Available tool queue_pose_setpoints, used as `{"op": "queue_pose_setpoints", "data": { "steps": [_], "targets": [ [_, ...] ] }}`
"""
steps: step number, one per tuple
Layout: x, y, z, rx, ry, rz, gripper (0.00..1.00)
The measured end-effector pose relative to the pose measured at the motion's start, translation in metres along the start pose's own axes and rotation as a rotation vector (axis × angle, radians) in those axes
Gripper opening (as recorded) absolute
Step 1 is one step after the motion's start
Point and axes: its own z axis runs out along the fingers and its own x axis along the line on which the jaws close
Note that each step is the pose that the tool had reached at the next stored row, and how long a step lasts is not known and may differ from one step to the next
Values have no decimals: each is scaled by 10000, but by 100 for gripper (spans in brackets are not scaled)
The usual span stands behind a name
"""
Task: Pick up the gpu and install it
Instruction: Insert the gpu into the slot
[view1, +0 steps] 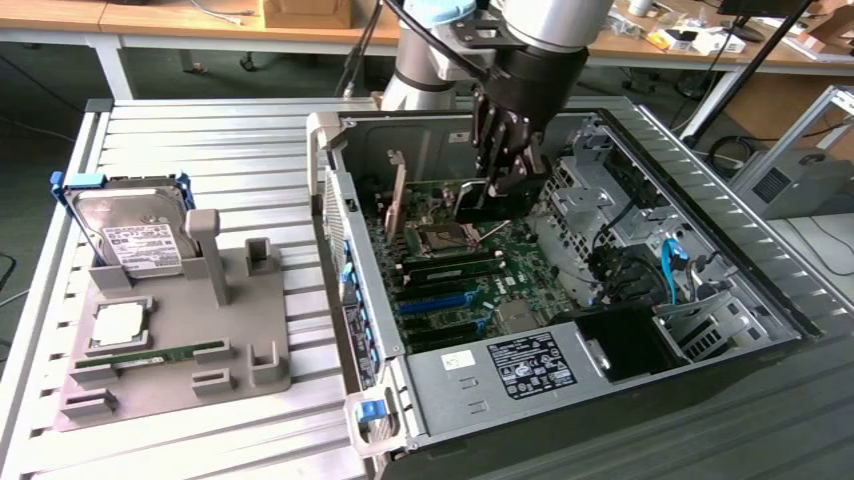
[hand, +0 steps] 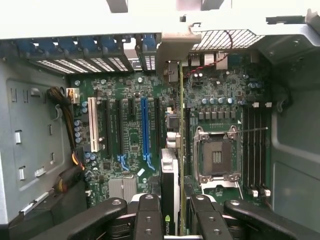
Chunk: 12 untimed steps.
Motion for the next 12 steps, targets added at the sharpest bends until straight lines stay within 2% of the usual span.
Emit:
{"op": "queue_pose_setpoints", "data": {
  "steps": [3, 8, 12],
  "targets": [
    [0, 1, 52, 0, 0, -24, 27],
    [4, 1, 54, 0, 0, -27, 27],
    [125, -3, 60, -1, 1, -28, 27]
  ]
}}
